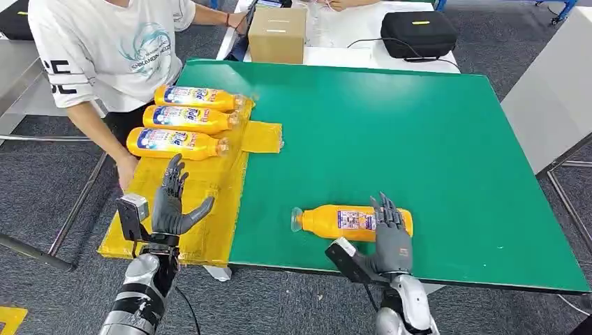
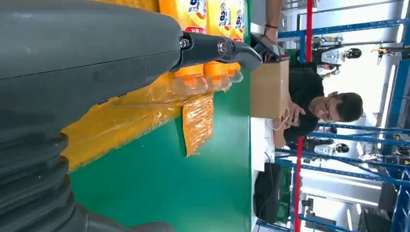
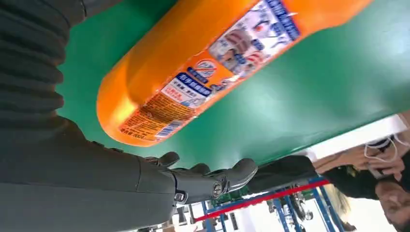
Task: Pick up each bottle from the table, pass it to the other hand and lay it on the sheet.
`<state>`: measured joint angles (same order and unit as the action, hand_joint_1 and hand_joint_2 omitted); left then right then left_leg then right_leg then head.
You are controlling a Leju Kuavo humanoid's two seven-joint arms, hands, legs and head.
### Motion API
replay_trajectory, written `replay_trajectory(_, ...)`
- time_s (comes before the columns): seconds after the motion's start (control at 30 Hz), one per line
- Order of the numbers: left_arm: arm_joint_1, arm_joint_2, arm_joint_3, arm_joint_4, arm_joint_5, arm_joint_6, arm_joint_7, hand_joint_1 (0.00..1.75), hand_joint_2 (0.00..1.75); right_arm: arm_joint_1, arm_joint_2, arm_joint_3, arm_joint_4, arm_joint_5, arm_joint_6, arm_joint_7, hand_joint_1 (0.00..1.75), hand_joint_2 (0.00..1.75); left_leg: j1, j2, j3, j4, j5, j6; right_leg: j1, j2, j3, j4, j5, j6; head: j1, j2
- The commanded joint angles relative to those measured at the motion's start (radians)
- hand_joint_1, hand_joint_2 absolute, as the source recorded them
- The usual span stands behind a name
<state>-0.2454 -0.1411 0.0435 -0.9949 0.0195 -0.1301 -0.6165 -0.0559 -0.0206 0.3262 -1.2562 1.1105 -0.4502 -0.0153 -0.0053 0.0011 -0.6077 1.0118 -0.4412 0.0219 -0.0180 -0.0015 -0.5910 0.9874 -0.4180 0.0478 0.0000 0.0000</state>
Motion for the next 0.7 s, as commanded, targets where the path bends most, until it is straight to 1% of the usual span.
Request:
replay_trajectory(0.03, -0.053, -0.003, 0.023, 0.082, 0.001, -0.021, 0.005, 0.00, 1.75, -0.076, -0.049, 0.002, 0.130, -0.025, 0.093, 0.017, 0.00, 1.75, 0.001, 0.000, 0.003, -0.001, -0.001, -0.001, 0.001, 0.000, 0.004, -0.001, -0.001, -0.001, 0.000, 0.000)
replay_trajectory(0.07, -0.058, -0.002, 0.025, 0.090, 0.003, -0.034, 0.003, 0.00, 1.75, -0.091, -0.059, 0.000, 0.155, -0.062, 0.142, 0.012, 0.00, 1.75, 0.001, 0.000, 0.002, -0.001, 0.000, -0.001, 0.001, 0.000, 0.003, -0.001, 0.000, -0.001, 0.000, 0.000)
replay_trajectory(0.1, -0.062, -0.001, 0.027, 0.096, 0.004, -0.041, 0.001, 0.00, 1.75, -0.104, -0.070, 0.005, 0.177, -0.063, 0.154, 0.013, 0.00, 1.75, 0.001, 0.000, 0.005, -0.001, -0.001, -0.001, 0.002, 0.000, 0.006, -0.002, -0.001, -0.002, 0.000, 0.000)
replay_trajectory(0.13, -0.064, 0.000, 0.029, 0.101, 0.002, -0.046, -0.002, 0.00, 1.75, -0.118, -0.075, 0.005, 0.202, -0.083, 0.189, 0.008, 0.00, 1.75, 0.001, 0.000, 0.003, -0.001, 0.000, -0.001, 0.001, 0.000, 0.003, -0.001, 0.000, -0.001, 0.000, 0.000)
replay_trajectory(0.17, -0.065, 0.000, 0.029, 0.102, 0.002, -0.046, -0.002, 0.00, 1.75, -0.122, -0.078, 0.003, 0.206, -0.086, 0.192, 0.006, 0.00, 1.75, 0.001, 0.000, 0.002, -0.001, 0.000, -0.001, 0.001, 0.000, 0.002, -0.001, 0.000, -0.001, 0.000, 0.000)
replay_trajectory(0.2, -0.069, 0.002, 0.028, 0.110, 0.001, -0.058, -0.006, 0.00, 1.75, -0.138, -0.086, 0.010, 0.234, -0.102, 0.230, -0.001, 0.00, 1.75, 0.001, 0.000, 0.004, -0.001, 0.000, -0.001, 0.001, 0.000, 0.004, -0.001, 0.000, -0.002, 0.000, 0.000)
replay_trajectory(0.23, -0.072, 0.002, 0.030, 0.114, 0.000, -0.060, -0.008, 0.00, 1.75, -0.146, -0.094, 0.013, 0.244, -0.103, 0.238, -0.001, 0.00, 1.75, 0.002, 0.000, 0.005, -0.001, -0.001, -0.002, 0.002, 0.000, 0.006, -0.002, 0.000, -0.002, 0.000, 0.000)
replay_trajectory(0.3, -0.082, 0.002, 0.035, 0.133, 0.003, -0.077, -0.014, 0.00, 1.75, -0.191, -0.111, 0.039, 0.304, -0.096, 0.284, 0.002, 0.00, 1.75, 0.001, 0.000, 0.003, -0.001, 0.000, -0.001, 0.001, -0.001, 0.004, -0.002, 0.000, -0.001, 0.000, 0.000)
replay_trajectory(0.37, -0.092, 0.001, 0.046, 0.157, 0.003, -0.093, -0.020, 0.00, 1.75, -0.250, -0.127, 0.083, 0.372, -0.081, 0.310, -0.014, 0.00, 1.75, 0.002, -0.001, 0.006, -0.001, 0.000, -0.001, 0.002, 0.000, 0.007, -0.003, 0.000, -0.002, 0.000, 0.000)
replay_trajectory(0.43, -0.096, 0.001, 0.053, 0.168, 0.005, -0.101, -0.025, 0.00, 1.75, -0.281, -0.130, 0.102, 0.398, -0.074, 0.320, -0.018, 0.00, 1.75, 0.001, 0.001, 0.006, -0.001, 0.000, -0.001, 0.002, 0.001, 0.007, -0.002, 0.001, -0.002, 0.000, 0.000)
replay_trajectory(0.53, -0.096, 0.001, 0.053, 0.168, 0.005, -0.101, -0.025, 0.00, 1.75, -0.281, -0.130, 0.102, 0.398, -0.074, 0.320, -0.018, 0.00, 1.75, 0.001, 0.000, 0.007, -0.001, 0.001, -0.001, 0.001, -0.001, 0.007, -0.002, 0.001, -0.001, 0.000, 0.000)
replay_trajectory(0.6, -0.097, 0.001, 0.057, 0.171, 0.008, -0.107, -0.026, 0.00, 1.75, -0.284, -0.132, 0.117, 0.398, -0.065, 0.318, -0.017, 0.00, 1.75, 0.001, -0.001, 0.009, -0.001, 0.000, -0.001, 0.001, -0.001, 0.010, -0.002, 0.000, -0.001, 0.000, 0.000)
replay_trajectory(0.67, -0.103, 0.001, 0.066, 0.182, 0.013, -0.127, -0.027, 0.00, 1.75, -0.324, -0.138, 0.156, 0.430, -0.060, 0.345, -0.017, 0.00, 1.75, 0.002, -0.001, 0.011, -0.001, 0.000, -0.002, 0.002, -0.001, 0.012, -0.003, 0.000, -0.003, 0.000, 0.000)
replay_trajectory(0.7, -0.105, 0.000, 0.067, 0.185, 0.011, -0.123, -0.028, 0.00, 1.75, -0.336, -0.138, 0.166, 0.440, -0.054, 0.346, -0.018, 0.00, 1.75, 0.001, 0.001, 0.010, -0.001, 0.000, -0.001, 0.001, 0.001, 0.010, -0.002, 0.001, -0.002, 0.000, 0.000)
